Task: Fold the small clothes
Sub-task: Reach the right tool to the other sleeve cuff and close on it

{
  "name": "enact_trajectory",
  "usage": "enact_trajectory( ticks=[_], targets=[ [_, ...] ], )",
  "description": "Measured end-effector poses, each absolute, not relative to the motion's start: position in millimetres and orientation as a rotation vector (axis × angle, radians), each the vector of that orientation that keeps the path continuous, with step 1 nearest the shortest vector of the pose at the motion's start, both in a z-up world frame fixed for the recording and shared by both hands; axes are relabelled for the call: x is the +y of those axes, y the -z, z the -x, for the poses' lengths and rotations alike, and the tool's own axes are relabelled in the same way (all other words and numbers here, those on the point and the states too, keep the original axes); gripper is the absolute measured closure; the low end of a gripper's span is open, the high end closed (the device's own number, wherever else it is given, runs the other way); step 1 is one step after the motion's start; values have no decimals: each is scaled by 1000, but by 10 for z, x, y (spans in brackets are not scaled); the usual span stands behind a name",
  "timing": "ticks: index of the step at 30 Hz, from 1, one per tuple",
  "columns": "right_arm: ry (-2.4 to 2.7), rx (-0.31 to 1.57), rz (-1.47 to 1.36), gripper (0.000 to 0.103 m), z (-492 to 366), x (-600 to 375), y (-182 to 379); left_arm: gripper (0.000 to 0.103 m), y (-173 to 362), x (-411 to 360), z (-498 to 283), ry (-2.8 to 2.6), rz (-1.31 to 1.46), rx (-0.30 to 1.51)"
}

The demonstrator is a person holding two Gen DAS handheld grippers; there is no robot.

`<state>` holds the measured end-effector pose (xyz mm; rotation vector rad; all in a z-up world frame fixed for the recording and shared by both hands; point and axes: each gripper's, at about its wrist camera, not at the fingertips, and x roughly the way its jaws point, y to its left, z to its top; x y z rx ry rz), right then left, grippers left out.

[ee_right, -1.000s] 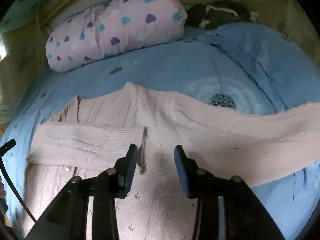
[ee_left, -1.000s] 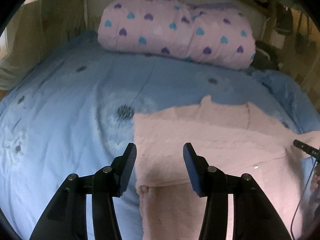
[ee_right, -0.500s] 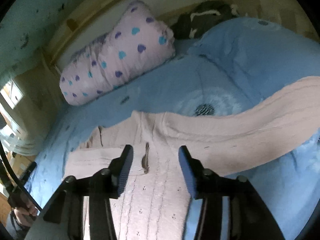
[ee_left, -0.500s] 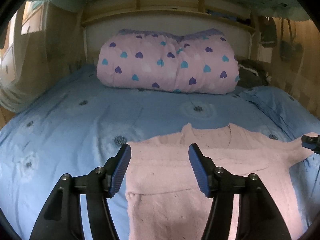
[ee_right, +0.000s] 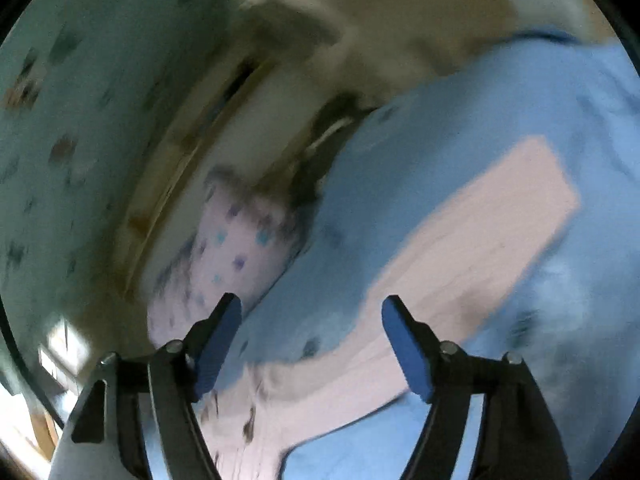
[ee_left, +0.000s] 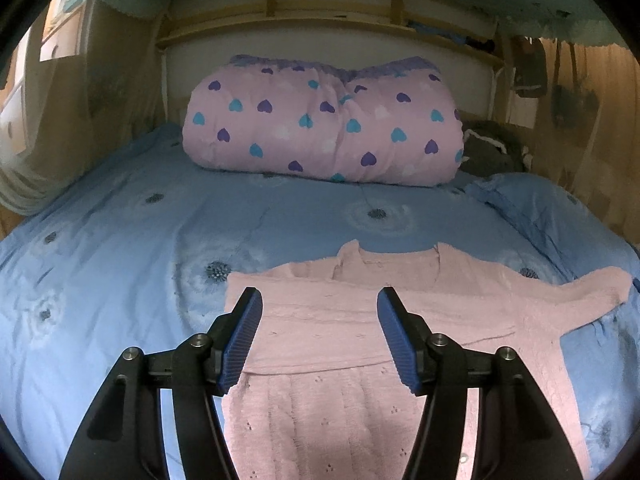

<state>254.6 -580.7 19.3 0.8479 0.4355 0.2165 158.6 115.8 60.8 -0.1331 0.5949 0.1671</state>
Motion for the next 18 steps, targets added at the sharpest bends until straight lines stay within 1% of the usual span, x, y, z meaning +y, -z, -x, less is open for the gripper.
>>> enact_trajectory(
  ticks=[3,5,7,14,16,18],
  targets=[
    [-118,426,-931,25,-2492,-6239,46,49,-593,1127,-1622,-163,150,606],
    [-69,453,-966,25,-2503,-6456,226,49,-578,1112,-1647,-161,152,614],
    [-41,491,-1011,22,-2568,-6596,393,49,-562,1089,-1665,-164,140,617],
    [11,561,-1025,21,-2930,-6700,646,49,-476,1033,-1765,-163,107,642],
    [5,541,-1008,19,-3000,-6712,671,49,-453,1028,-1800,-156,101,653],
    [9,480,-1025,17,-3071,-6742,720,49,-421,1012,-1844,-139,96,673]
  ],
)
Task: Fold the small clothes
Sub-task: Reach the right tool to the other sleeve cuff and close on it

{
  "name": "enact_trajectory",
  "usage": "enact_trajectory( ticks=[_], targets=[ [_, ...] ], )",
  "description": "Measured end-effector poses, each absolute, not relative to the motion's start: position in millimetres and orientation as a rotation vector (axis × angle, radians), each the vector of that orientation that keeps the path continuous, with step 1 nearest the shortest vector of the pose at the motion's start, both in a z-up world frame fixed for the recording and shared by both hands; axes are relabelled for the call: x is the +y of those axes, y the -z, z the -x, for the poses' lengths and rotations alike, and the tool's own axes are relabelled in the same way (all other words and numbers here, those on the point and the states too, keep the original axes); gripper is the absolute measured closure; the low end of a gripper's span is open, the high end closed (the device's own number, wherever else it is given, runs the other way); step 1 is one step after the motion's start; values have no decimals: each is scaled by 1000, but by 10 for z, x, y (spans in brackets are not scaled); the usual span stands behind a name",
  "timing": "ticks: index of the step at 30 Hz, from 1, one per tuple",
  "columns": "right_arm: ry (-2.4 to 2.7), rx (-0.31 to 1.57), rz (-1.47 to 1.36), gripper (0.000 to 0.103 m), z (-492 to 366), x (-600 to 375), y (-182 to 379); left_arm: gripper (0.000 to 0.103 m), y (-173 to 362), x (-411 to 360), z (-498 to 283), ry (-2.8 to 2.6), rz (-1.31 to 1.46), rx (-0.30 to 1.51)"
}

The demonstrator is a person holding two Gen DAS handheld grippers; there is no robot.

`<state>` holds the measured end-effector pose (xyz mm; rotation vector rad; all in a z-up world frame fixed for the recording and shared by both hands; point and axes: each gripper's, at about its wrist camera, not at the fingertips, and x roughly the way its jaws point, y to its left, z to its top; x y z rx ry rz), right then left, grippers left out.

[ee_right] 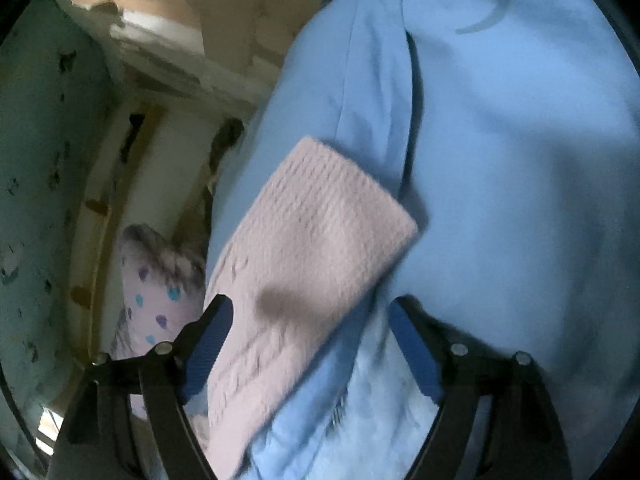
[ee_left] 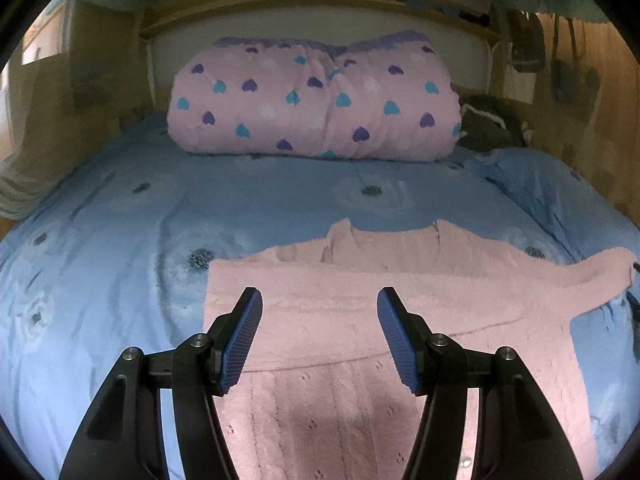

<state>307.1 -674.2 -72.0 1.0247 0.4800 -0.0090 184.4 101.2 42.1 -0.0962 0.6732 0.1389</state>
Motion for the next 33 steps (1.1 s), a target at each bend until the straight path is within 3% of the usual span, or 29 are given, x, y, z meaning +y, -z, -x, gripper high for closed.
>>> enact_trajectory(
  ticks=[3,8,11,13,16,23,33],
  targets=[
    [-26,420,-1063,0,-3235,-6754,717,49,-408,998,-1874,-141,79,677],
    [-40,457,-1002,0,-3510,-6651,660,49,-381,954,-1903,-135,51,687],
    [-5,424,-1033,14,-3407,-6666,670,49,-349,899,-1918,-136,20,694],
    [7,377,-1125,33,-3308,-6802,737,49,-340,877,-1932,-130,14,698],
    [11,310,-1203,52,-3194,-6947,802,49,-330,829,-1937,-114,-2,700],
    [-29,226,-1204,53,-3126,-6982,643,49,-342,714,-1919,-94,-57,687],
    [-72,248,-1205,53,-2932,-7041,599,49,-335,701,-1930,-81,-44,698]
  ],
)
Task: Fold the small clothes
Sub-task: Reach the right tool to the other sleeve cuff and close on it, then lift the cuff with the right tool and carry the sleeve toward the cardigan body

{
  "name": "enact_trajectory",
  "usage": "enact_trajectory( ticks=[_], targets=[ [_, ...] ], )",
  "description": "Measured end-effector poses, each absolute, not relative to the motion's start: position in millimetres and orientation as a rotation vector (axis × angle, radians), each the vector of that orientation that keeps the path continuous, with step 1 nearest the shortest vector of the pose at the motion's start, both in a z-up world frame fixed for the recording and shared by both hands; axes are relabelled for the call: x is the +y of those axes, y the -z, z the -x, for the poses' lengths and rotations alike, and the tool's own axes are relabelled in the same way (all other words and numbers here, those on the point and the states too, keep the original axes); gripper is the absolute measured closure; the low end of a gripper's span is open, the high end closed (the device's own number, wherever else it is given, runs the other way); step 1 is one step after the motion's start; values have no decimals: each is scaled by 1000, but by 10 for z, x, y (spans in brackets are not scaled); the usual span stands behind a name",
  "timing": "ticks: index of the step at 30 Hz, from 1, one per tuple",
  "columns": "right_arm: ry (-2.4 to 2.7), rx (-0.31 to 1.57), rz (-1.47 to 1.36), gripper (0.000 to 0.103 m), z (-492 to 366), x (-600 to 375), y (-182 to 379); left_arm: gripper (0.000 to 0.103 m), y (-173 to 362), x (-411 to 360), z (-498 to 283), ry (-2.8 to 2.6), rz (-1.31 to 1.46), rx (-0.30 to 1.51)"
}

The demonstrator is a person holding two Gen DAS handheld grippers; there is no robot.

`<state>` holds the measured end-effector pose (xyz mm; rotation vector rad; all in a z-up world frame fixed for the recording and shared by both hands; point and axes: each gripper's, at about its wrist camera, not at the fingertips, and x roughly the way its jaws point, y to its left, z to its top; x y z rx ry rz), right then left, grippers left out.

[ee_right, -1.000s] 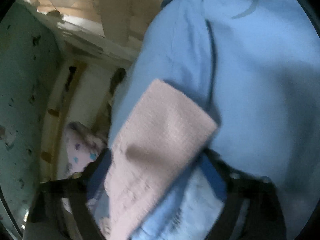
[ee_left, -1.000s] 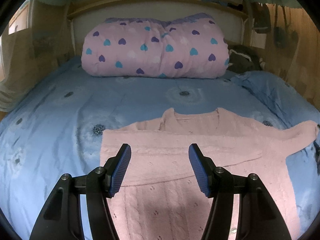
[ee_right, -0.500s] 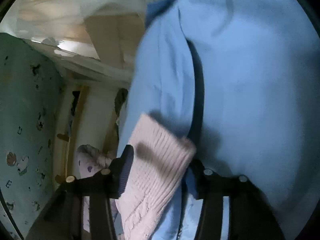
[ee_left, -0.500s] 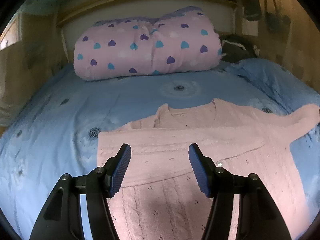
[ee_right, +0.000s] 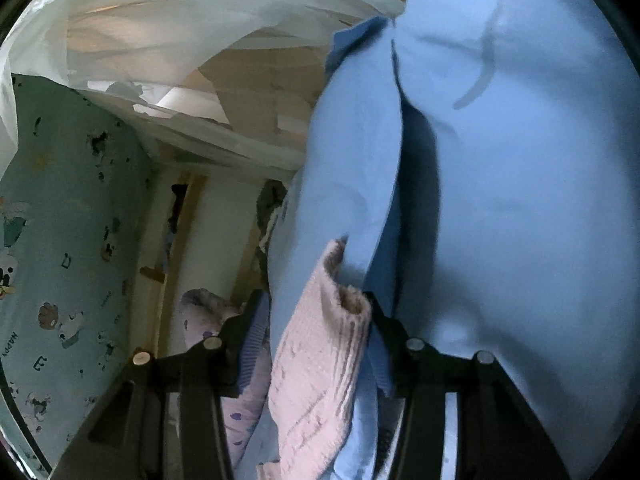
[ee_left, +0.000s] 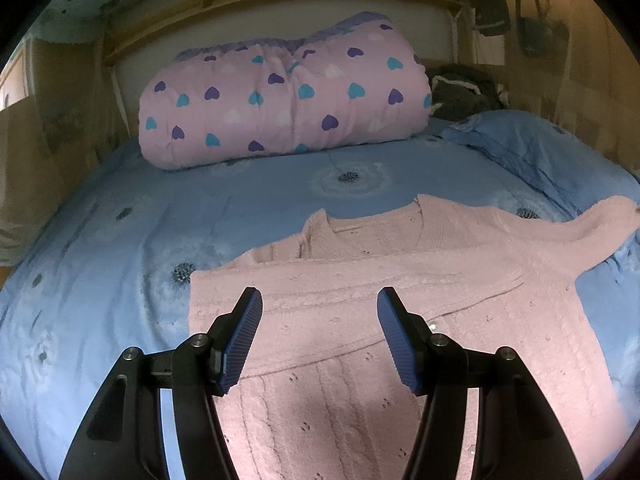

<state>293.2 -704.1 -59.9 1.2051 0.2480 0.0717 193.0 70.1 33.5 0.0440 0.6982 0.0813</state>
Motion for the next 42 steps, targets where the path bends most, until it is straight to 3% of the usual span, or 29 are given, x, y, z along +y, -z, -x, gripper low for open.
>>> enact_trajectory(
  ticks=[9,17,19,22,34,42],
  targets=[
    [-98,225,-1196,53,-2892,-7064,441,49,-346,736,-1927,-79,-29,708],
    [-2,365,-1105,53,-2973,-6999,610,49,-328,743,-1939,-85,-36,719],
    [14,367,-1123,73,-2944,-7020,696,49,-311,746,-1946,-85,-35,726],
    [17,368,-1138,94,-2932,-7043,718,49,-290,751,-1965,-81,-31,737],
    [-22,380,-1029,95,-3098,-6781,129,49,-296,787,-1983,-96,-13,728],
    [-243,316,-866,96,-3302,-6045,-748,49,-346,886,-2033,-125,10,710]
  ],
)
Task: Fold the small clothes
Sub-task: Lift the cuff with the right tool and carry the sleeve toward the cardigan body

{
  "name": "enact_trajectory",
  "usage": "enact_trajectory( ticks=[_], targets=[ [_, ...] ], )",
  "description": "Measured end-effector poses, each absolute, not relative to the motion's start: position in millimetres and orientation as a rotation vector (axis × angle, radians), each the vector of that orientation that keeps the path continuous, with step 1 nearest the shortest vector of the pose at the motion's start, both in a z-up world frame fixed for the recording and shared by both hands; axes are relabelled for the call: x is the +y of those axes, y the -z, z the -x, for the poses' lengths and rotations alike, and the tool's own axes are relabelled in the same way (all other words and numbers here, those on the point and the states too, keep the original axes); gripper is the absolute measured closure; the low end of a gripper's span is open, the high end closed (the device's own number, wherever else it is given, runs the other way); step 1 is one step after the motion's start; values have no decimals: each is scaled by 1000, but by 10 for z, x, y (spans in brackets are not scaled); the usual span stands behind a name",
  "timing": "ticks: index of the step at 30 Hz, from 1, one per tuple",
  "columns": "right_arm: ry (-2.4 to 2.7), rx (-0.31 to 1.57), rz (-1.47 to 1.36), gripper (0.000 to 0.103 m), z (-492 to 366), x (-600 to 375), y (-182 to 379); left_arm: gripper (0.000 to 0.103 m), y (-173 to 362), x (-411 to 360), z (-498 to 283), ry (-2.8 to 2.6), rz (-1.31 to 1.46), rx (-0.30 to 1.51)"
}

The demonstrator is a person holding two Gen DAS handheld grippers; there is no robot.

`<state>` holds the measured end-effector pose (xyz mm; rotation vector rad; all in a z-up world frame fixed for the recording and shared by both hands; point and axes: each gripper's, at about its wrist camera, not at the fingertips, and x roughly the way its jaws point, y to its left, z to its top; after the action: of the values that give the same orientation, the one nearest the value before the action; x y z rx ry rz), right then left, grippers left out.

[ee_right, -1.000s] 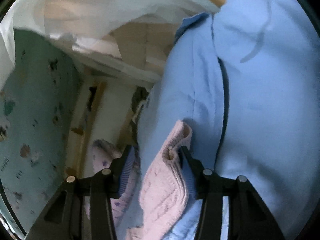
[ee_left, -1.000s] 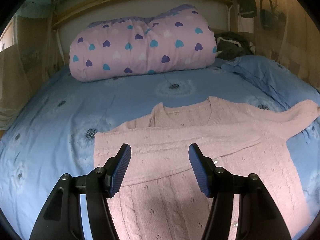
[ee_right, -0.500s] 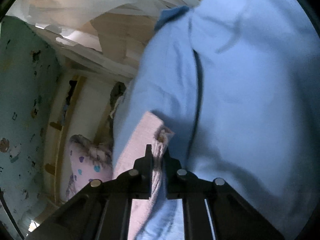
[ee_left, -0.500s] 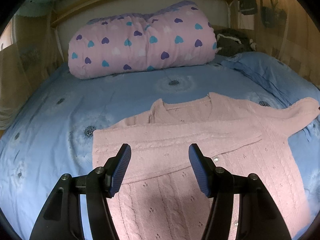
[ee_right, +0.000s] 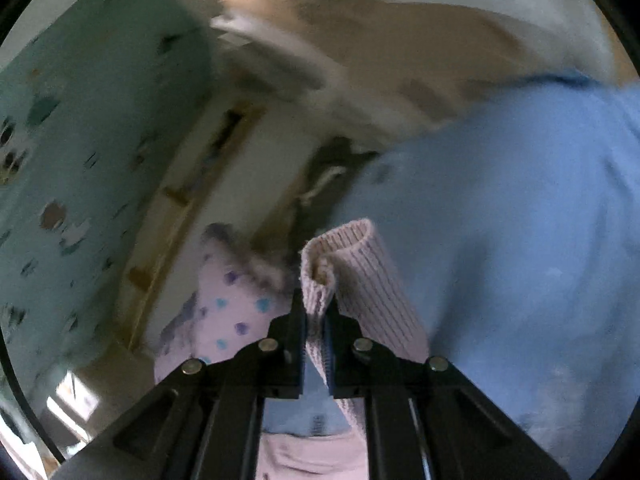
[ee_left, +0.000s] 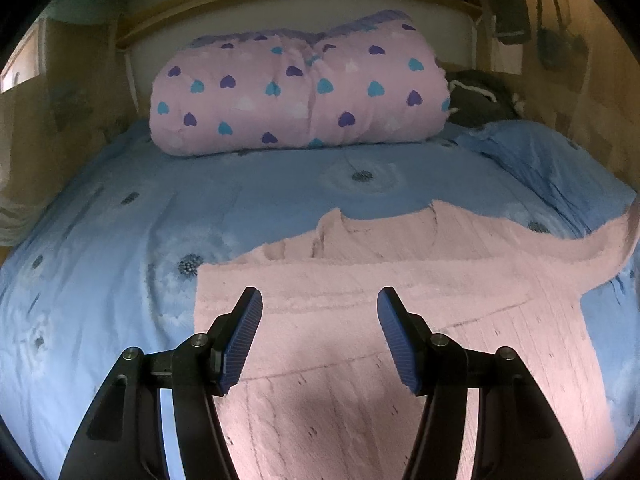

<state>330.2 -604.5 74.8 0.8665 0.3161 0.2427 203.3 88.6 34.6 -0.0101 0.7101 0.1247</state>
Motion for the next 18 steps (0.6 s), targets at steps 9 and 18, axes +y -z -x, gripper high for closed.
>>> enact_trajectory(
  ticks=[9,18],
  targets=[
    [-439,274,-683,96,-3432,-4706,-1585,49,-472,1096,-2125,-140,71,695],
    [-547,365,-596,96,-3517,-3643,-1695,49,-585,1241,-2092,-132,108,677]
  ],
)
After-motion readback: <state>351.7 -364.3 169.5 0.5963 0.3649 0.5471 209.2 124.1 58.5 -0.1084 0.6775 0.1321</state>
